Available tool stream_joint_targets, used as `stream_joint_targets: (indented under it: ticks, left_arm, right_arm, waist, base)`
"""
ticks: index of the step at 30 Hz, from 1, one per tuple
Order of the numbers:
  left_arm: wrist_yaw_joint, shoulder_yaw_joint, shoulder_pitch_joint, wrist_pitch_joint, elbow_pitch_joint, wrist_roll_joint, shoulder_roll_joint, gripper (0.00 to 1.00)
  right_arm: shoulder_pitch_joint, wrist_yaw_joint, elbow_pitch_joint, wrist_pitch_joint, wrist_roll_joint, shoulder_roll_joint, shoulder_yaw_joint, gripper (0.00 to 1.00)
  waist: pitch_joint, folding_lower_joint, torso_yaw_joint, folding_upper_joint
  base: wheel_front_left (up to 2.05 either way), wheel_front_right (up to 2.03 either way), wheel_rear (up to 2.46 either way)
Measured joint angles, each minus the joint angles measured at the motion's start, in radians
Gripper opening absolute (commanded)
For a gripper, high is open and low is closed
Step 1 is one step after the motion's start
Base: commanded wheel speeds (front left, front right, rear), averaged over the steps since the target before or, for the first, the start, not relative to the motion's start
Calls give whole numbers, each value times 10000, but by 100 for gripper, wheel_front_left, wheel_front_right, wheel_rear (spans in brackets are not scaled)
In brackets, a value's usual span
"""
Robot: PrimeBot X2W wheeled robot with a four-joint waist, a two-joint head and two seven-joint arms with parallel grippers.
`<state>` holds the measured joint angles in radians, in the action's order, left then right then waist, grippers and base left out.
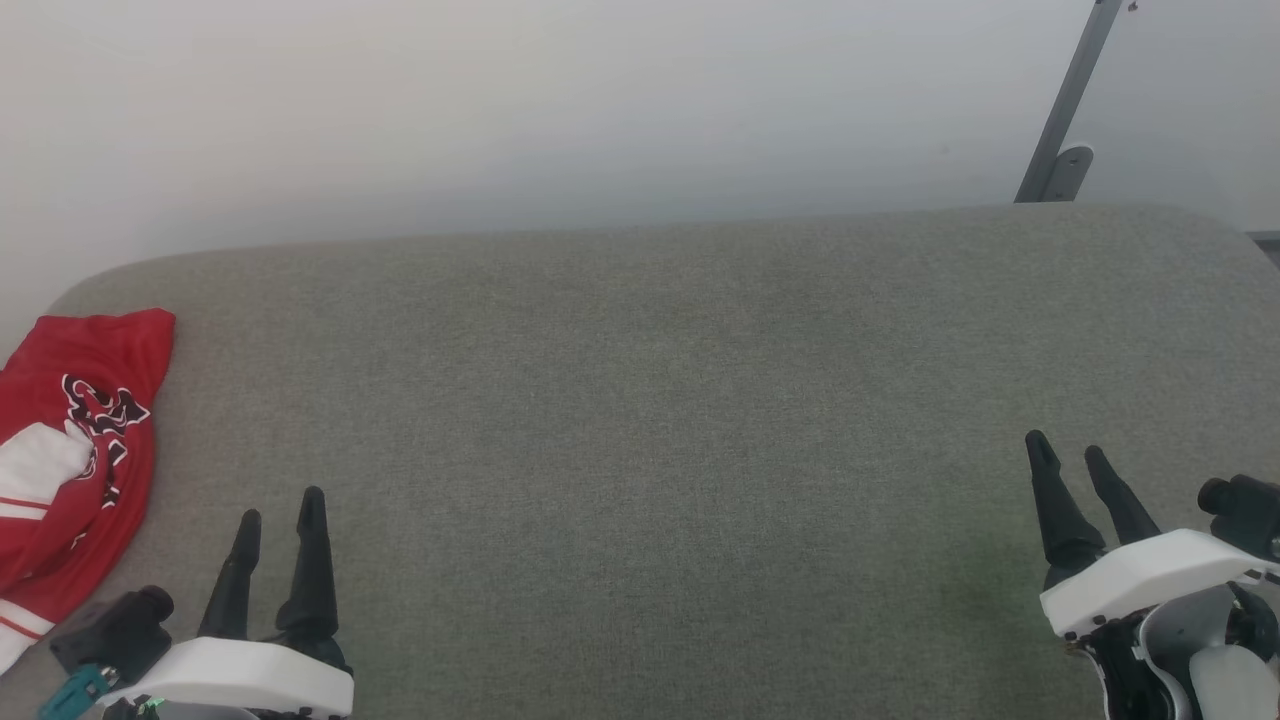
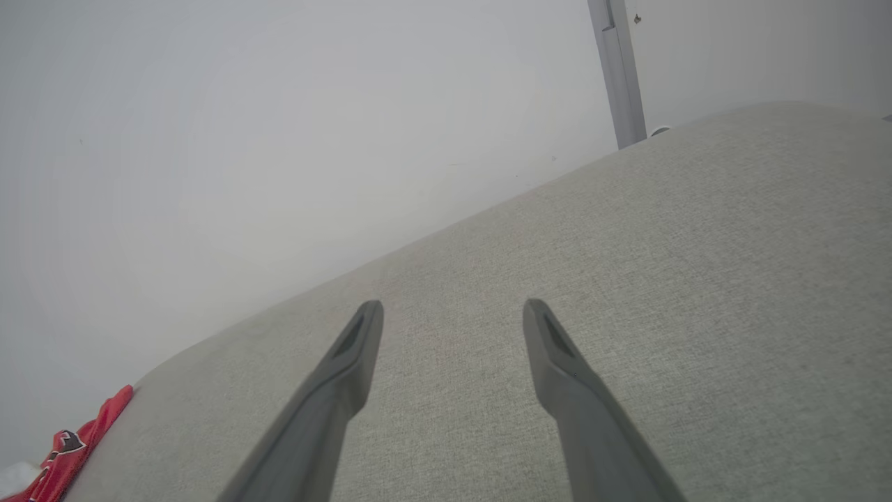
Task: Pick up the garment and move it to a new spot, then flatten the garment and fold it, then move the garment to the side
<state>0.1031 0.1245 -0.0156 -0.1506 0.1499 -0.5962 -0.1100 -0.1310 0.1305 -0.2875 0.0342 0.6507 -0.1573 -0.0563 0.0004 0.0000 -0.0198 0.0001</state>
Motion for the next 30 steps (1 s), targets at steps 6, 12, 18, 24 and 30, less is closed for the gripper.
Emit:
stream_joint_targets:
  ticks: [6,12,18,24,30]
  left_arm:
    - [86,84,-16,-140,-54,642,31,100]
    - [161,163,-27,-284,-127,1208,81,100]
    - [194,222,-128,-408,-174,1732,102,100]
    - [205,278,-210,-539,-209,2259,115,100]
    - [221,297,-237,-644,-257,2692,119,100]
  right_arm:
    - [2,0,58,40,-577,-17,-17,100]
    - [6,0,111,111,-1097,-40,-4,100]
    - [22,2,153,203,-1576,-71,23,100]
    - [26,2,173,295,-2069,-86,27,100]
    - [28,2,209,380,-2562,-84,42,100]
  waist:
    - [3,0,-3,0]
    - [0,0,-11,0]
    - [-8,0,-21,0]
    - [-12,0,-21,0]
    - [-18,0,-23,0]
  base:
    - [0,0,0]
    - [0,0,0]
    - [0,0,0]
    - [0,0,0]
    - [0,0,0]
